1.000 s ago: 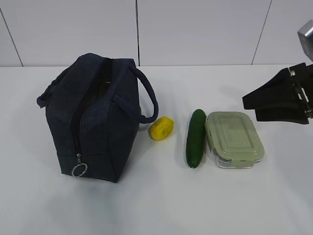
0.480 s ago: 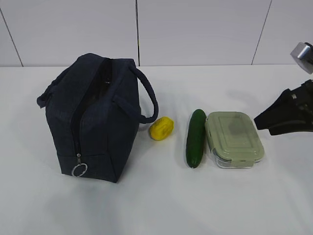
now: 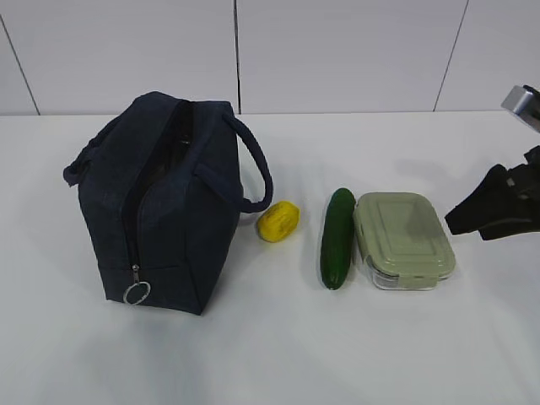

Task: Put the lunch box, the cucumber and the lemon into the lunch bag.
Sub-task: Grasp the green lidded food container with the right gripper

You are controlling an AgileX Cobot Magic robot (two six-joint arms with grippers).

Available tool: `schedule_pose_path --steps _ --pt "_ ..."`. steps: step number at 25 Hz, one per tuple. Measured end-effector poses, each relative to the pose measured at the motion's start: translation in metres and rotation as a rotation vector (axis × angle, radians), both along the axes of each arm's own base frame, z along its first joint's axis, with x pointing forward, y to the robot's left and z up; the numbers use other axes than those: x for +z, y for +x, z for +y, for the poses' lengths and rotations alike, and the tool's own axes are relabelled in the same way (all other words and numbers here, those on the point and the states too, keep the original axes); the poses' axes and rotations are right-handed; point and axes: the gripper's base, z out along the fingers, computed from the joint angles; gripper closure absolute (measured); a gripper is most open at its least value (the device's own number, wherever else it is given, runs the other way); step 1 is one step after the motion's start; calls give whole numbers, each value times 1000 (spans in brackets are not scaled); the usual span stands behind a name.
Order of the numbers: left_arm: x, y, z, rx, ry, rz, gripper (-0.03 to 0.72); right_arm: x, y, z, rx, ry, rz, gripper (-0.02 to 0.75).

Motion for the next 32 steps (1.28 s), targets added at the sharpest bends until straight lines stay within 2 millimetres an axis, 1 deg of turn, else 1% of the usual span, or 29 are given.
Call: schedule_pose_path --steps 4,12,24,27,32 --pt "0 0 0 0 0 0 460 3 3 1 -28 36 -16 93" --pt "0 0 0 0 0 0 460 3 2 2 -16 44 -14 158" --pt "0 0 0 0 0 0 460 6 0 5 -6 98 8 163" --pt "0 0 0 0 0 0 460 -2 0 2 -8 72 49 163" --pt "0 0 0 0 0 0 460 -22 6 -12 -51 61 109 147"
